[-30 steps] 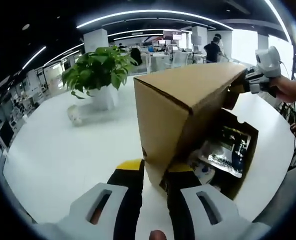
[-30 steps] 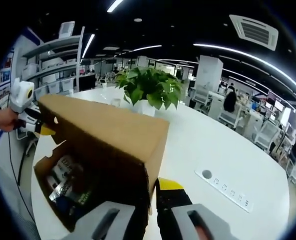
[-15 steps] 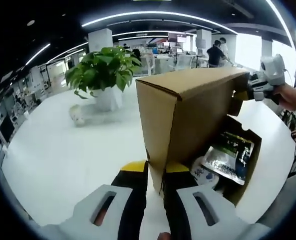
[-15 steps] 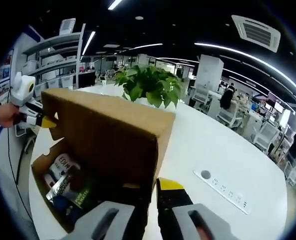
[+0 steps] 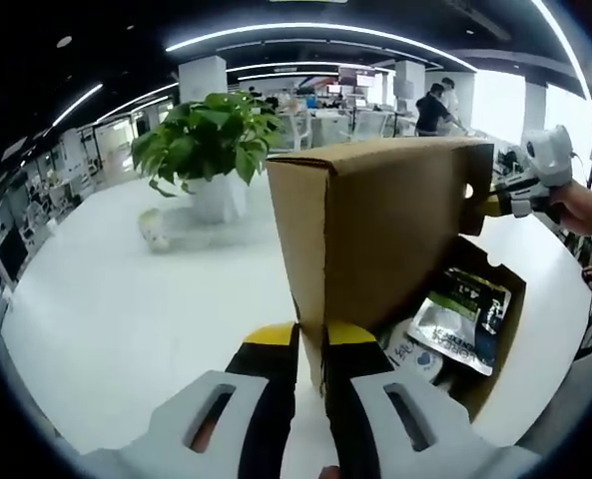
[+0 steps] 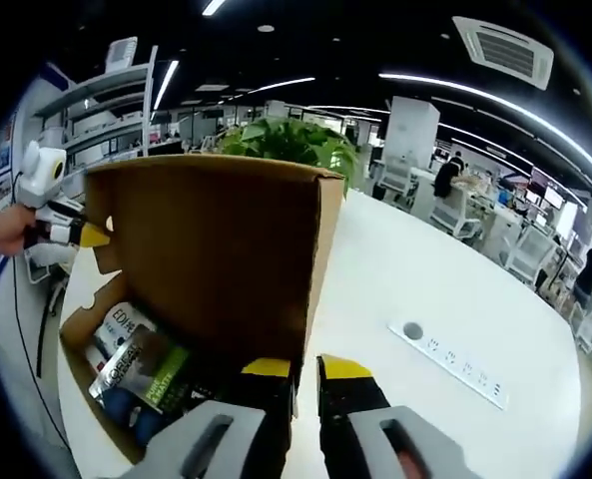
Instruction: Operate the shoe box by opening the lid, removing the specified soft item, and placing it in the target area until the item is outside and the box remains undamaged.
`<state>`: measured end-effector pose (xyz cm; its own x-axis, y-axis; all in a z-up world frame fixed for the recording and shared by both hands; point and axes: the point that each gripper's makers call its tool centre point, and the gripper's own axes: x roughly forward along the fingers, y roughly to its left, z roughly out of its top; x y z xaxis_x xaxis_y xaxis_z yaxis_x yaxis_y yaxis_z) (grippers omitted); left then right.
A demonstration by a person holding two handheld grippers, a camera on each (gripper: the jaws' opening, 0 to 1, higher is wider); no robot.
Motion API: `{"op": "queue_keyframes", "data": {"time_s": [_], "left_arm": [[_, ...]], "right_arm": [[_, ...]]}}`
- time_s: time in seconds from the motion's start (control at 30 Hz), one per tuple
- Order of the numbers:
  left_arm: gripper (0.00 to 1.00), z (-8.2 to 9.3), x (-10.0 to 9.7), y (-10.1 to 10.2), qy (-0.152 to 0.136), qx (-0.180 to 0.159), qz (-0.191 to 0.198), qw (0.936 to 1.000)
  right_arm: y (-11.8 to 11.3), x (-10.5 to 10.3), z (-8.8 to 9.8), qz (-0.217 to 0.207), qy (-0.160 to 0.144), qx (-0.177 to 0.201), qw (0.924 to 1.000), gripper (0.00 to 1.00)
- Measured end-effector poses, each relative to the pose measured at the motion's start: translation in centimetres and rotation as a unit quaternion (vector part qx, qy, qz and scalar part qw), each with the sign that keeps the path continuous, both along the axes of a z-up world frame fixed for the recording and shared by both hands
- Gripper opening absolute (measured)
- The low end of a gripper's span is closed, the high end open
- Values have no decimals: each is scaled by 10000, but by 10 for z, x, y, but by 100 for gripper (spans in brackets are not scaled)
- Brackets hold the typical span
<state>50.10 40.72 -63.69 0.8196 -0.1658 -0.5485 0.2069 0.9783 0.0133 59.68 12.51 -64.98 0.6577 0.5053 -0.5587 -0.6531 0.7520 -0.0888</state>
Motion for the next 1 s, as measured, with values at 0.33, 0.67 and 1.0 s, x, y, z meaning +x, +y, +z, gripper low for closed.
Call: {"op": "queue_keyframes", "data": {"time_s": [0.33,0.67,1.0], "left_arm": [[6,-1,7,3,24,-66,61,10000],[5,-1,16,7,24,-83,119,9999],[5,-2,25,10,45,-82,165,9998]], "right_arm": [[3,1,-4,-72,54,68,9999,3],[-2,-6,-9,-193,122,92,9997,3],[-5,-19,-13,-234,198,99,9995,3]]}}
